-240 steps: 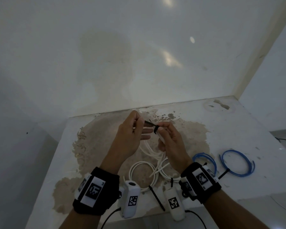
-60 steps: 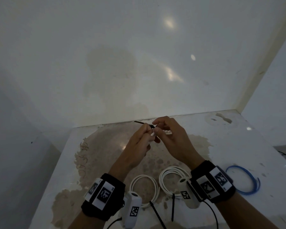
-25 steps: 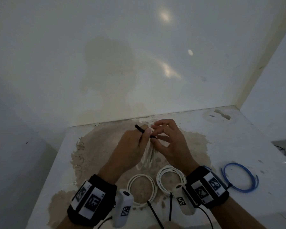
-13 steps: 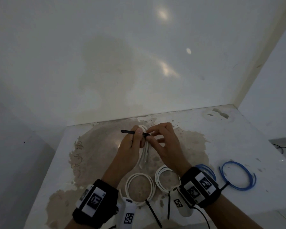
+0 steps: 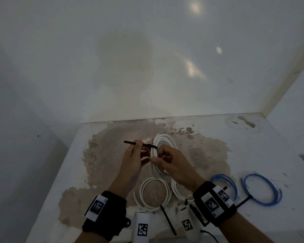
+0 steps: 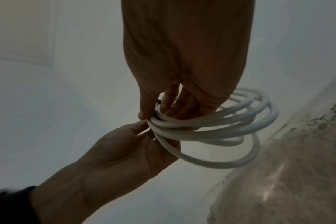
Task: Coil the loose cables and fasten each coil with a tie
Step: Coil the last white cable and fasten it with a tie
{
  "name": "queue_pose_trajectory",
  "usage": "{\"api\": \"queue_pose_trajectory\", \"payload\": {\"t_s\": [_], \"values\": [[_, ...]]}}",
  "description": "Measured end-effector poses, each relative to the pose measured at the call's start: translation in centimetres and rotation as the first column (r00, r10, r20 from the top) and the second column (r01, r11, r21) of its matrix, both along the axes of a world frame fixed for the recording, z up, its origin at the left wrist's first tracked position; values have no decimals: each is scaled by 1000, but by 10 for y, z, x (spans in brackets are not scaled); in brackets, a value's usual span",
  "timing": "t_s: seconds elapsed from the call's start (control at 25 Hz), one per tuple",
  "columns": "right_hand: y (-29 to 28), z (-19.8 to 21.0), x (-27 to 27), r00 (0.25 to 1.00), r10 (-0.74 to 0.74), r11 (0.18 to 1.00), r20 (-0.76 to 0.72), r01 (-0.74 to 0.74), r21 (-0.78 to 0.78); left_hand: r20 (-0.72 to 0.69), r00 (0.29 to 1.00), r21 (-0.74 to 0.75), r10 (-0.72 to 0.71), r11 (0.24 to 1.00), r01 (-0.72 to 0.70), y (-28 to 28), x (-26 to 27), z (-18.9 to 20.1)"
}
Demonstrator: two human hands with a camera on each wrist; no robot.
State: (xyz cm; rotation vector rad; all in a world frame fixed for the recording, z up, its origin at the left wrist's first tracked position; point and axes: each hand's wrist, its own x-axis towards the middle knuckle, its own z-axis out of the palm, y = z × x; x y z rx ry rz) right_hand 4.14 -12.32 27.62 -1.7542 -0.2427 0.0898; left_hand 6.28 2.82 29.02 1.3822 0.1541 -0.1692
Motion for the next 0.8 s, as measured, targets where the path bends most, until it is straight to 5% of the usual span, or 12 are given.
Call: {"api": "queue_pose_trajectory", "payload": {"t_s": [0.24, 0.44, 0.56, 0.8], "values": [[17, -6, 8, 975, 35, 952, 218, 34, -304, -90, 977, 259, -191, 943, 208, 16, -12, -5], [37, -10, 2, 954, -71, 967, 290, 137, -216, -97, 987, 35, -127, 991, 131, 21, -16, -11], [42, -21, 2, 921, -51, 925, 387, 190, -330, -109, 990, -26, -89, 996, 87, 30, -13, -10], [46, -15, 0, 922, -107, 954, 372, 200, -223, -44, 987, 0, -156, 988, 156, 43, -7, 0]]}}
